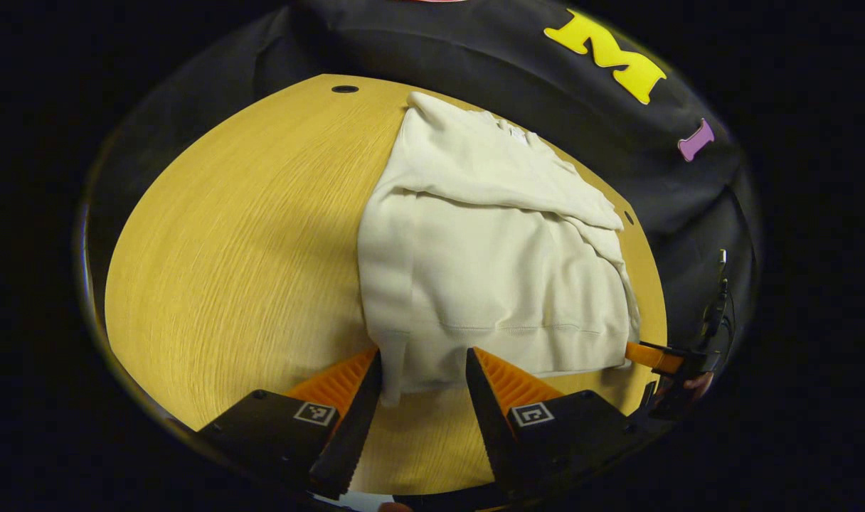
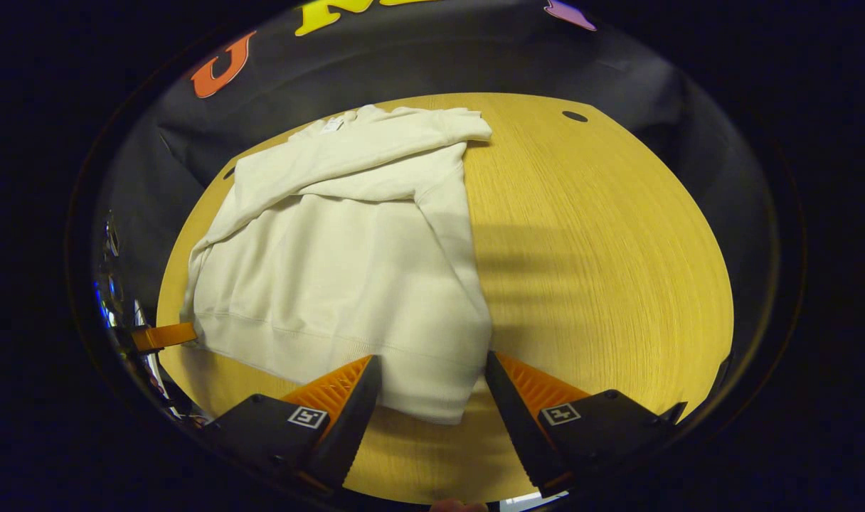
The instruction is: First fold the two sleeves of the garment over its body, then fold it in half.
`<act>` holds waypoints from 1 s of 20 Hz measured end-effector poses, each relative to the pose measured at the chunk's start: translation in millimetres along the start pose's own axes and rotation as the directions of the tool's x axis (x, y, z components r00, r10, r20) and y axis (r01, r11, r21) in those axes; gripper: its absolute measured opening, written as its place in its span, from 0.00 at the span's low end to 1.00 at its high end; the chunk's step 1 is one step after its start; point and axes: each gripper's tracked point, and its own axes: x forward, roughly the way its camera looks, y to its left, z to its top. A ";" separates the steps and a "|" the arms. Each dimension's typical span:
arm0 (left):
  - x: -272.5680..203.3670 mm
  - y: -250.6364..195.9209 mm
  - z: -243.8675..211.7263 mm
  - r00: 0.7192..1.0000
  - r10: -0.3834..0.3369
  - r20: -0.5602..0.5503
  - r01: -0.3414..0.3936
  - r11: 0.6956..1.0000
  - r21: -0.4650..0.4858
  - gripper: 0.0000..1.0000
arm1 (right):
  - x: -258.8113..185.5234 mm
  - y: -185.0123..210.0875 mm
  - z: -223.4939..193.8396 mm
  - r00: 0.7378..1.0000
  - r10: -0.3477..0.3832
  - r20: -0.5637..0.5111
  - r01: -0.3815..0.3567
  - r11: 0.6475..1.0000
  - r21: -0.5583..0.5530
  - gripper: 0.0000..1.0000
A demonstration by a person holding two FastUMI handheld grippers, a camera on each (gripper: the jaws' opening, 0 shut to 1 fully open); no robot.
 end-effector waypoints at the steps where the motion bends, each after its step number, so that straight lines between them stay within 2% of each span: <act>1: 2.4 2.1 0.4 1.000 0.015 -0.004 -0.015 1.000 0.000 0.70 | 0.4 1.9 0.5 1.000 -0.004 0.003 0.004 1.000 -0.017 0.93; 2: 4.1 6.0 1.3 0.999 0.032 -0.009 -0.032 0.999 0.000 0.65 | 3.1 0.6 0.9 1.000 -0.020 0.006 0.020 0.999 -0.036 0.92; 3: 4.3 11.1 1.2 0.999 0.053 -0.012 -0.053 0.999 -0.005 0.43 | 4.2 -1.0 1.6 0.999 -0.035 0.010 0.035 0.998 -0.049 0.90; 4: 3.8 15.5 0.9 0.998 0.066 -0.011 -0.066 0.998 -0.011 0.42 | 5.0 -0.3 4.4 0.999 -0.034 0.015 0.034 0.998 -0.051 0.75; 5: 3.9 15.5 2.2 0.998 0.060 -0.007 -0.060 0.998 -0.023 0.25 | 5.8 0.2 3.8 0.999 -0.031 0.016 0.031 0.998 -0.052 0.70; 6: 4.2 15.3 3.1 0.999 0.053 -0.006 -0.054 0.998 -0.029 0.20 | 6.5 -0.3 5.6 0.999 -0.030 0.022 0.031 0.998 -0.059 0.72; 7: 3.7 15.3 3.3 0.999 0.050 -0.005 -0.050 0.998 -0.032 0.19 | 7.2 1.2 6.2 0.999 -0.018 0.027 0.019 0.999 -0.048 0.72; 8: 3.2 15.5 2.5 0.999 0.050 -0.008 -0.051 0.998 -0.033 0.19 | 5.8 1.7 7.9 0.999 -0.015 0.030 0.016 0.999 -0.032 0.53; 10: 3.6 16.9 1.3 0.998 0.057 -0.018 -0.058 0.998 -0.037 0.16 | 7.6 1.0 9.3 0.999 -0.009 0.035 0.010 0.999 -0.034 0.50; 11: 3.6 16.0 2.2 0.998 0.060 -0.015 -0.060 0.997 -0.042 0.11 | 7.5 7.6 7.5 0.999 0.019 0.030 -0.019 1.000 -0.004 0.50; 12: 4.1 15.6 2.7 0.998 0.059 -0.008 -0.059 0.997 -0.041 0.10 | 8.4 7.2 7.7 0.999 0.024 0.037 -0.026 0.999 0.038 0.16; 14: 2.1 14.6 3.5 0.998 0.055 0.010 -0.054 0.997 -0.057 0.07 | 8.7 5.0 9.9 0.999 0.030 0.029 -0.032 0.997 0.072 0.16; 15: 1.6 15.3 3.5 0.998 0.063 0.019 -0.062 0.996 -0.070 0.01 | 9.2 5.8 9.3 0.999 0.041 0.020 -0.043 0.995 0.092 0.16; 16: -0.6 14.7 4.6 0.998 0.066 0.025 -0.064 0.995 -0.076 0.06 | 4.5 5.7 8.4 0.998 0.055 0.011 -0.056 0.993 0.108 0.05; 20: -11.7 6.9 18.4 0.996 0.049 0.075 -0.046 0.998 -0.039 0.05 | -10.3 8.8 24.4 0.993 0.106 0.045 -0.111 0.982 0.152 0.05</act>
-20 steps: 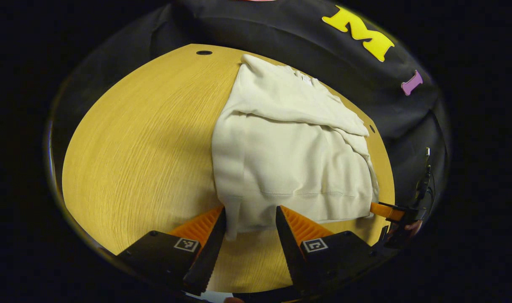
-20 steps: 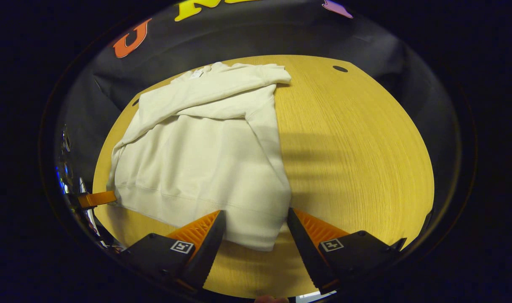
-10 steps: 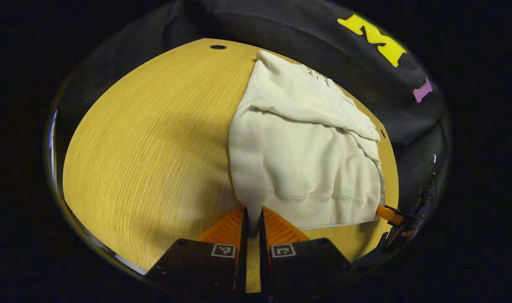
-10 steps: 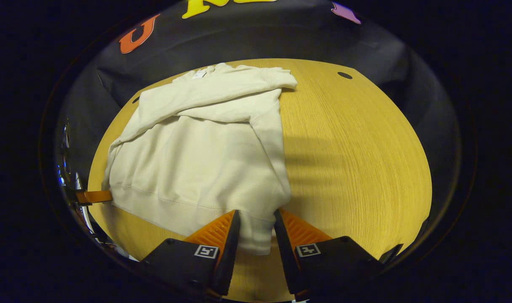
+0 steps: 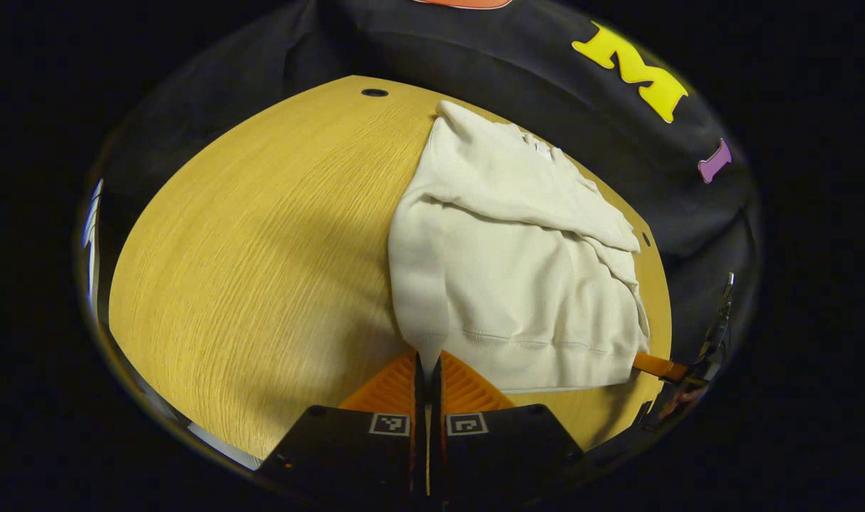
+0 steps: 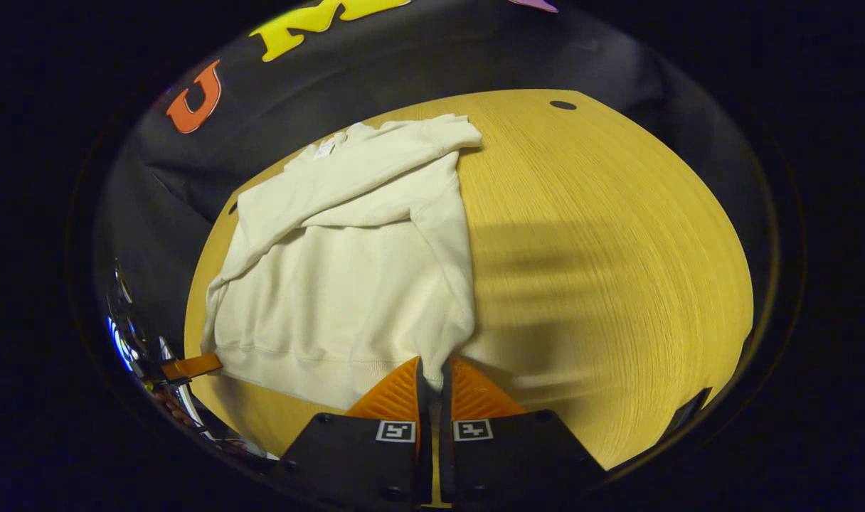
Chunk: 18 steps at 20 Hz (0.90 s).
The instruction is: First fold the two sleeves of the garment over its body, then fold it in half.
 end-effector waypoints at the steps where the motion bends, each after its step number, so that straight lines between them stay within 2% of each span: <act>1: -4.4 -3.2 6.1 1.000 -0.010 0.012 0.010 1.000 0.007 0.05 | -5.9 5.0 5.3 1.000 0.019 0.011 -0.019 1.000 0.001 0.05; 5: -18.8 -13.9 28.2 0.997 -0.044 0.067 0.041 0.999 0.035 0.05 | -23.1 18.9 27.2 0.995 0.084 0.049 -0.085 0.996 0.024 0.05; 7: -26.1 -25.9 39.7 0.992 -0.083 0.094 0.079 0.996 0.050 0.04 | -33.5 25.2 37.0 0.992 0.109 0.064 -0.111 0.993 0.044 0.05; 9: -30.7 -34.8 51.5 0.987 -0.109 0.122 0.098 0.991 0.096 0.04 | -43.5 27.9 51.0 0.988 0.126 0.089 -0.131 0.989 0.062 0.05; 13: -47.1 -49.8 86.2 0.973 -0.154 0.173 0.125 0.978 0.166 0.05 | -61.2 35.7 87.4 0.977 0.156 0.145 -0.169 0.982 0.082 0.05; 18: -58.7 -72.9 137.7 0.948 -0.208 0.240 0.152 0.961 0.233 0.04 | -79.4 53.1 145.0 0.957 0.188 0.221 -0.204 0.977 0.054 0.05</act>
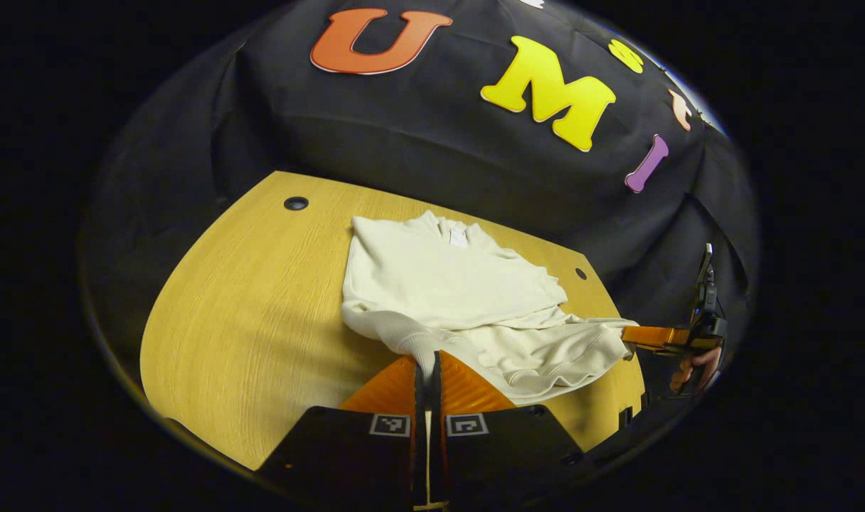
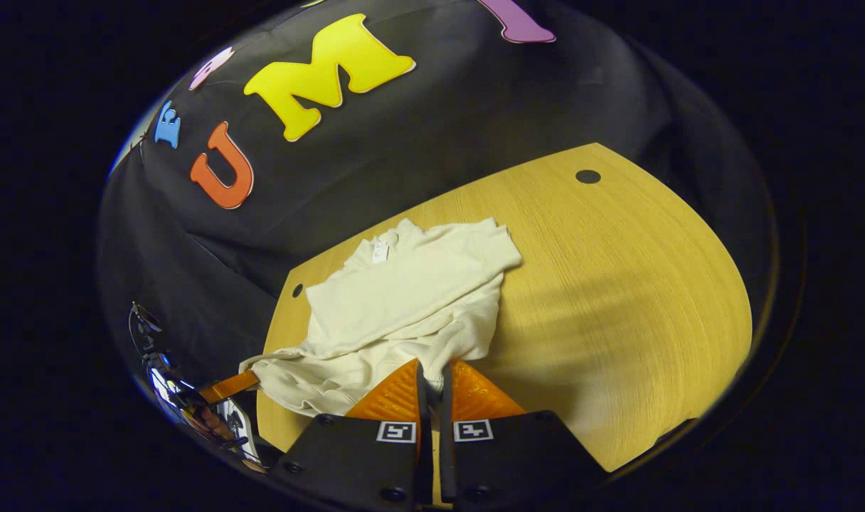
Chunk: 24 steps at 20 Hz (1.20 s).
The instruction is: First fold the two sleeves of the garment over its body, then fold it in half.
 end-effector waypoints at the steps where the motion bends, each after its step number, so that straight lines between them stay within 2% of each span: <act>1: 2.1 -2.6 13.6 1.000 -0.011 0.016 0.011 1.000 -0.002 0.05 | 1.0 5.5 13.5 1.000 0.009 0.013 -0.009 1.000 0.000 0.05; 4: 9.7 -10.2 54.3 0.997 -0.037 0.065 0.037 0.999 0.004 0.04 | 7.4 20.1 53.2 0.999 0.020 0.033 -0.020 1.000 -0.005 0.04; 5: 13.2 -12.4 67.6 0.996 -0.044 0.078 0.044 0.999 0.009 0.09 | 9.8 26.6 67.8 0.999 0.028 0.040 -0.028 1.000 0.003 0.05; 6: 18.8 -14.6 83.5 0.994 -0.052 0.091 0.051 0.999 0.015 0.04 | 13.3 31.0 83.0 0.998 0.032 0.048 -0.032 0.999 0.009 0.05; 9: 33.5 -17.7 124.6 0.991 -0.061 0.121 0.057 0.998 0.036 0.04 | 27.3 51.1 127.1 0.996 0.054 0.065 -0.056 0.998 0.015 0.04; 12: 59.7 -17.1 166.2 0.988 -0.058 0.146 0.051 0.997 0.052 0.04 | 45.7 62.9 168.0 0.995 0.052 0.089 -0.051 0.999 -0.020 0.04; 15: 98.2 -7.7 194.6 0.986 -0.050 0.158 0.046 0.998 0.031 0.04 | 82.8 64.0 201.7 0.994 0.047 0.097 -0.047 0.999 -0.006 0.05; 20: 179.3 23.1 194.5 0.991 -0.013 0.133 0.010 1.000 0.023 0.04 | 167.8 27.4 206.3 0.998 0.005 0.059 -0.006 1.000 0.012 0.05; 21: 196.4 29.0 189.8 0.992 -0.008 0.128 0.005 1.000 0.017 0.04 | 184.8 18.3 204.4 0.998 0.000 0.058 -0.001 1.000 0.018 0.02; 24: 244.8 37.7 178.0 0.995 0.006 0.100 -0.009 1.000 0.026 0.04 | 228.1 -5.1 195.7 0.999 -0.019 0.048 0.018 0.999 0.027 0.04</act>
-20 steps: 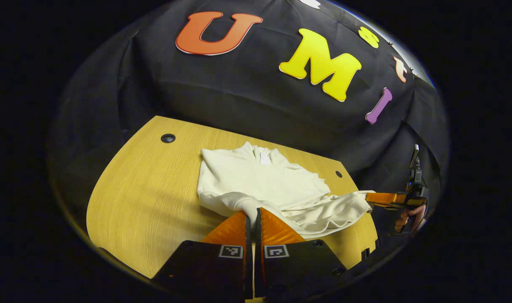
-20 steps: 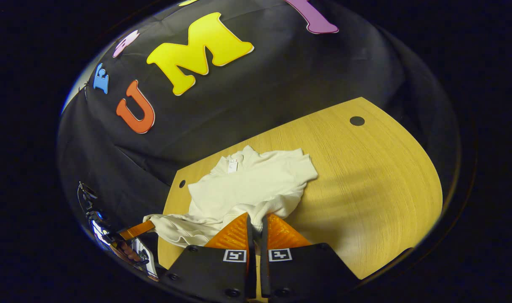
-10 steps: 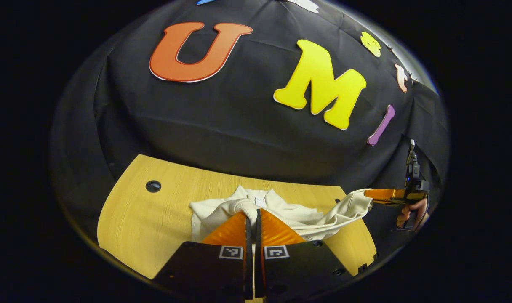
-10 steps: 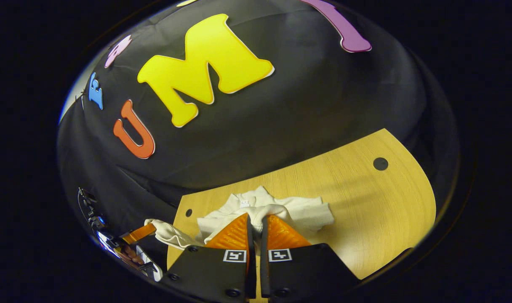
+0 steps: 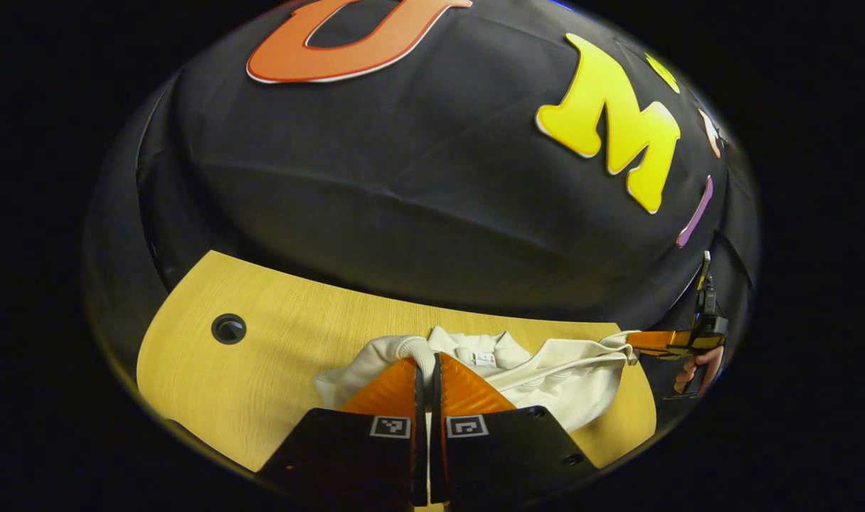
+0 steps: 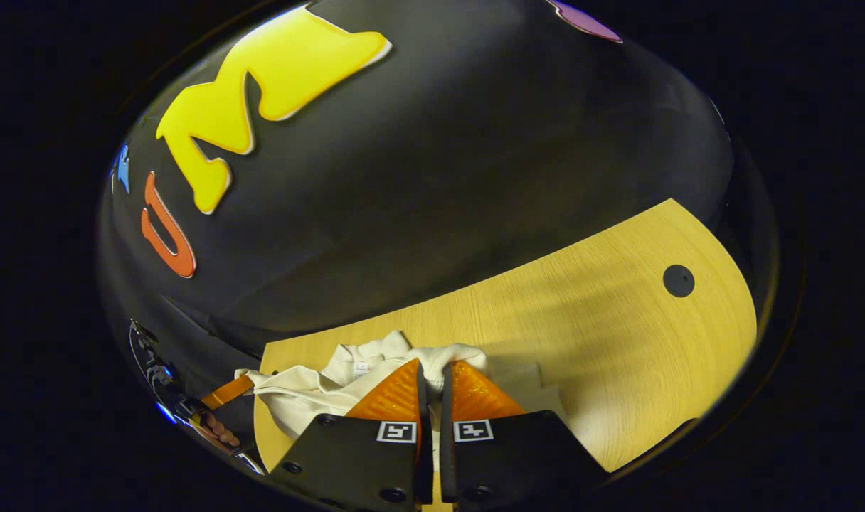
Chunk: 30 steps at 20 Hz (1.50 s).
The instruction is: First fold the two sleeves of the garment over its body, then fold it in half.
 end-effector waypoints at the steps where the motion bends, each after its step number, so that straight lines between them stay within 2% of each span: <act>1: 11.9 4.8 -6.0 1.000 0.005 -0.008 -0.005 1.000 0.011 0.04 | 12.2 -7.8 -5.6 1.000 -0.015 -0.006 0.015 1.000 0.002 0.04; 5: 43.1 19.5 -13.3 0.999 0.029 0.022 -0.029 0.999 0.024 0.04 | 54.1 -25.2 -20.0 0.997 -0.073 0.006 0.073 0.997 -0.009 0.05; 10: 69.8 31.7 -41.9 0.994 0.102 -0.038 -0.100 0.994 0.053 0.06 | 66.4 -21.6 -24.7 0.993 -0.114 0.033 0.116 0.991 -0.070 0.02; 12: 72.4 25.0 -36.2 0.995 0.099 -0.024 -0.097 0.993 0.075 0.07 | 71.6 -22.1 -25.4 0.990 -0.130 0.057 0.135 0.986 -0.098 0.11; 14: 73.1 22.5 -30.6 0.995 0.102 -0.013 -0.101 0.990 0.102 0.13 | 68.0 -19.8 -24.5 0.989 -0.129 0.070 0.135 0.988 -0.082 0.15; 15: 71.4 23.4 -31.5 0.993 0.114 -0.026 -0.110 0.985 0.130 0.19 | 66.3 -18.1 -25.7 0.989 -0.127 0.077 0.133 0.988 -0.076 0.15; 16: 67.9 25.0 -33.7 0.991 0.126 -0.035 -0.119 0.979 0.163 0.21 | 64.4 -17.5 -24.8 0.988 -0.129 0.079 0.136 0.987 -0.082 0.23; 17: 65.5 25.3 -30.3 0.990 0.138 -0.028 -0.131 0.974 0.186 0.25 | 59.5 -18.1 -22.7 0.988 -0.124 0.089 0.133 0.986 -0.098 0.16; 18: 60.3 23.2 -22.3 0.991 0.136 -0.002 -0.133 0.973 0.187 0.34 | 54.2 -15.9 -20.5 0.988 -0.119 0.101 0.129 0.986 -0.108 0.24; 20: 45.8 19.7 2.7 0.987 0.142 0.074 -0.154 0.971 0.181 0.61 | 36.4 -10.8 -11.5 0.983 -0.120 0.139 0.137 0.983 -0.122 0.48; 21: 38.6 18.0 12.2 0.984 0.143 0.106 -0.160 0.970 0.182 0.81 | 30.5 -6.5 -10.3 0.982 -0.116 0.150 0.136 0.983 -0.125 0.52; 22: 26.1 16.4 22.5 0.979 0.154 0.136 -0.177 0.967 0.185 0.74 | 22.4 -4.0 -7.6 0.980 -0.110 0.164 0.132 0.982 -0.133 0.70; 23: 11.7 17.2 35.3 0.971 0.165 0.173 -0.196 0.964 0.182 0.87 | 9.3 1.6 -1.9 0.976 -0.102 0.191 0.132 0.980 -0.151 0.72; 24: -2.4 12.4 47.5 0.964 0.162 0.209 -0.200 0.964 0.175 0.91 | -5.0 7.6 3.7 0.970 -0.095 0.224 0.136 0.975 -0.177 0.71; 25: -16.8 4.3 56.2 0.959 0.150 0.241 -0.192 0.967 0.165 0.93 | -21.9 10.8 10.5 0.961 -0.096 0.260 0.151 0.969 -0.198 0.77; 26: -34.8 -3.3 65.8 0.951 0.142 0.275 -0.190 0.969 0.158 0.94 | -40.0 16.9 17.9 0.952 -0.091 0.293 0.158 0.964 -0.213 0.90; 27: -55.5 -12.0 77.3 0.942 0.133 0.309 -0.187 0.971 0.151 0.94 | -58.2 25.8 22.8 0.942 -0.085 0.324 0.165 0.959 -0.230 0.92; 28: -76.9 -20.9 85.9 0.929 0.125 0.347 -0.186 0.971 0.148 0.93 | -79.5 35.0 30.3 0.931 -0.073 0.357 0.170 0.954 -0.248 0.87; 29: -100.4 -25.8 92.2 0.914 0.122 0.388 -0.192 0.970 0.147 0.93 | -102.8 46.7 36.6 0.920 -0.059 0.387 0.174 0.946 -0.272 0.88; 30: -127.2 -34.8 104.5 0.892 0.121 0.435 -0.203 0.968 0.146 0.93 | -126.7 59.7 42.4 0.908 -0.034 0.417 0.170 0.940 -0.295 0.94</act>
